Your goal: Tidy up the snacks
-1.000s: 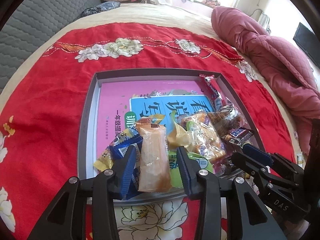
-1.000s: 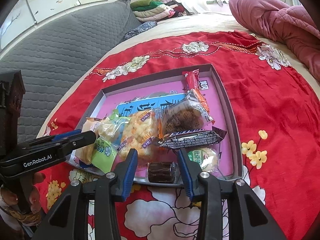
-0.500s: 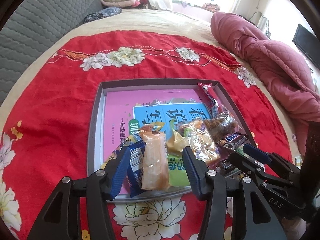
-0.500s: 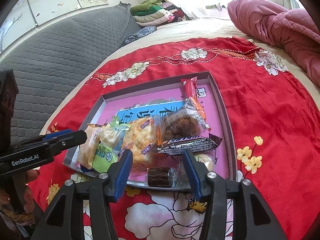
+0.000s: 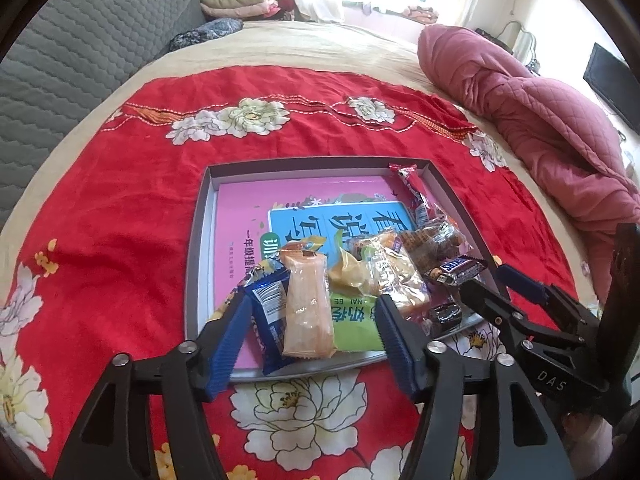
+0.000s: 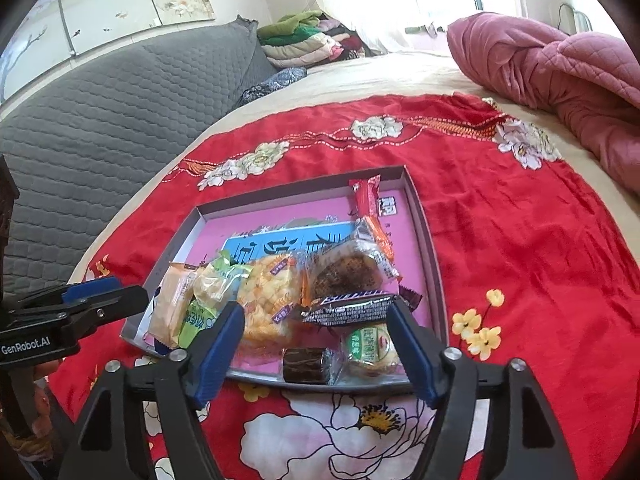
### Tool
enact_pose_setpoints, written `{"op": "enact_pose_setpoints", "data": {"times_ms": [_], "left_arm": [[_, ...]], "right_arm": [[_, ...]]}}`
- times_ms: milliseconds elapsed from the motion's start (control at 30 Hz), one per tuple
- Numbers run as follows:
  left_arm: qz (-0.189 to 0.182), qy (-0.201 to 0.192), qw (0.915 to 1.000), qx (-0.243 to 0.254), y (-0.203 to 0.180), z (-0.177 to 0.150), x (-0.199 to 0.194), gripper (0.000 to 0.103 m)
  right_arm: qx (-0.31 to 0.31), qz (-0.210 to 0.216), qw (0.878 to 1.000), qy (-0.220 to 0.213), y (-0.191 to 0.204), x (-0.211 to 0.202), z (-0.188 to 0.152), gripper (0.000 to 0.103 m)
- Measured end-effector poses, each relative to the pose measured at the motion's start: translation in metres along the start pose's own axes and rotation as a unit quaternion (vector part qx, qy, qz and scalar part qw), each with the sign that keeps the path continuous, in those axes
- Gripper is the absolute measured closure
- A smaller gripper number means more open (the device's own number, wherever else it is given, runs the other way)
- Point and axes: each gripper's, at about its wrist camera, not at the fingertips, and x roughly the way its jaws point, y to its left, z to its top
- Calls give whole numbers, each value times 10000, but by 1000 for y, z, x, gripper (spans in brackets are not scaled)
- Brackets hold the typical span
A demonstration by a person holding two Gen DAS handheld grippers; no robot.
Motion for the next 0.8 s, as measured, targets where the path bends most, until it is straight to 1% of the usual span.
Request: {"op": "enact_pose_setpoints", "data": {"times_ms": [67, 133, 200, 400, 533, 600, 667, 800], "left_arm": [[2, 10, 10000, 21, -1, 0, -3, 31], [28, 5, 10000, 37, -1, -1, -5, 29], [38, -6, 10000, 58, -2, -3, -8, 28], [26, 9, 9999, 98, -4, -8, -17, 28], [10, 21, 10000, 86, -3, -14, -22, 28], [50, 28, 10000, 36, 0, -17, -24, 28], [-4, 41, 10000, -53, 4, -22, -27, 28], [21, 146, 9998, -112, 6, -37, -30, 27]], "right_arm": [[-21, -38, 10000, -48, 0, -2, 1, 25], [-43, -72, 9999, -67, 1, -3, 1, 18], [-59, -107, 9999, -109, 1, -6, 1, 15], [-104, -167, 9995, -227, 1, -17, -4, 11], [-104, -266, 9988, -393, 3, -31, -10, 9], [-25, -306, 9986, -429, 2, -38, -12, 9], [142, -243, 9986, -454, -1, -47, -15, 8], [276, -231, 9987, -367, -1, -57, -21, 6]]}}
